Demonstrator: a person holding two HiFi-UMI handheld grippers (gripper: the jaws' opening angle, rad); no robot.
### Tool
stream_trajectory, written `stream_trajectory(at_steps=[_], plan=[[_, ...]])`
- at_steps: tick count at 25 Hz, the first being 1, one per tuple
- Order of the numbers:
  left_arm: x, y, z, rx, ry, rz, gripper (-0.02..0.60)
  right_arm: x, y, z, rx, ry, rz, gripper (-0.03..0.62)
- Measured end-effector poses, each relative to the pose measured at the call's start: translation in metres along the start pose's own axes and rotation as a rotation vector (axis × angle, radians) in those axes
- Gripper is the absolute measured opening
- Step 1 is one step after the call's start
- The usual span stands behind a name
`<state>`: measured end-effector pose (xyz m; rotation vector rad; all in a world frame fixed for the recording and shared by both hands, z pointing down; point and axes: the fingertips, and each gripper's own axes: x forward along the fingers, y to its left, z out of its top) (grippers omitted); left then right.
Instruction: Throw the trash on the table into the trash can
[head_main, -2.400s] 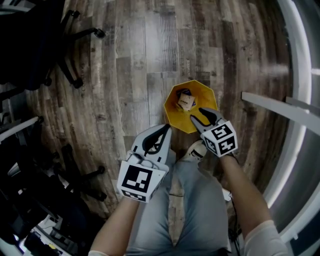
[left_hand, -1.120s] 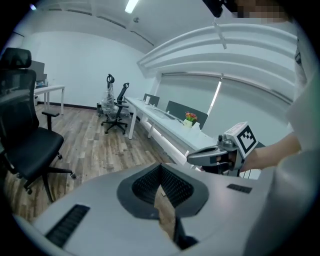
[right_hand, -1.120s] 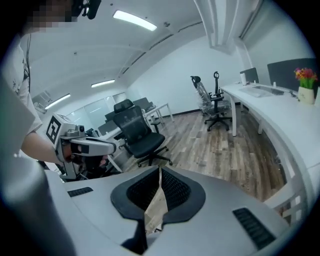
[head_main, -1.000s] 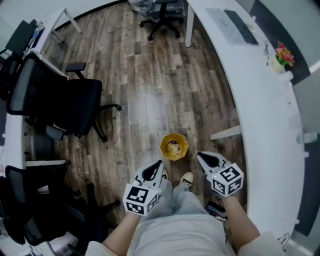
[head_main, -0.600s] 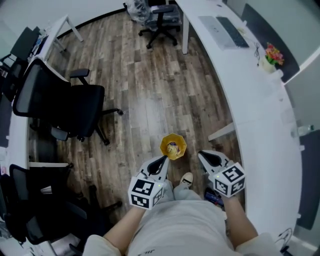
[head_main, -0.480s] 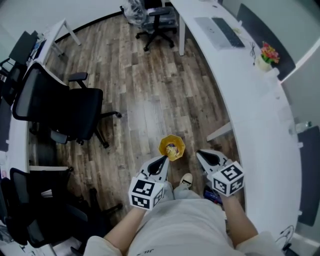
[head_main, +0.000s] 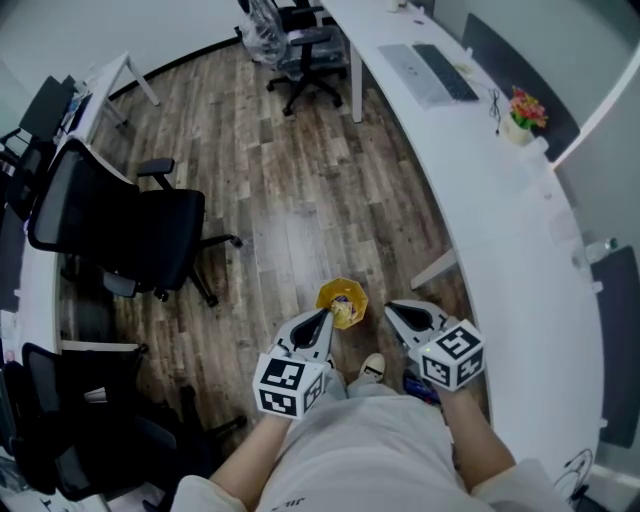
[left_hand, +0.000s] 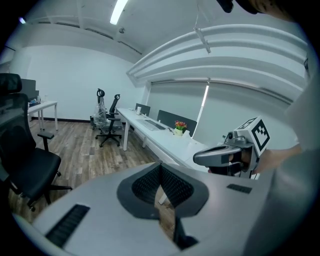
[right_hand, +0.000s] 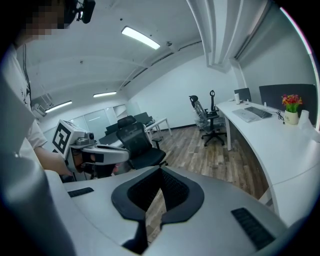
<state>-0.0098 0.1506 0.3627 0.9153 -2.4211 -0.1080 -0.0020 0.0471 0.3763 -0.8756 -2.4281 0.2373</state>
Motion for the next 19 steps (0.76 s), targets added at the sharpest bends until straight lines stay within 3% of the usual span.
stream_trajectory(at_steps=[19], plan=[[-0.0046,-0.0030,-0.0003,0.019,0.001,-0.009,0.000,-0.0046,0.0004,0.0000,0.012,-0.003,0.025,0.031]])
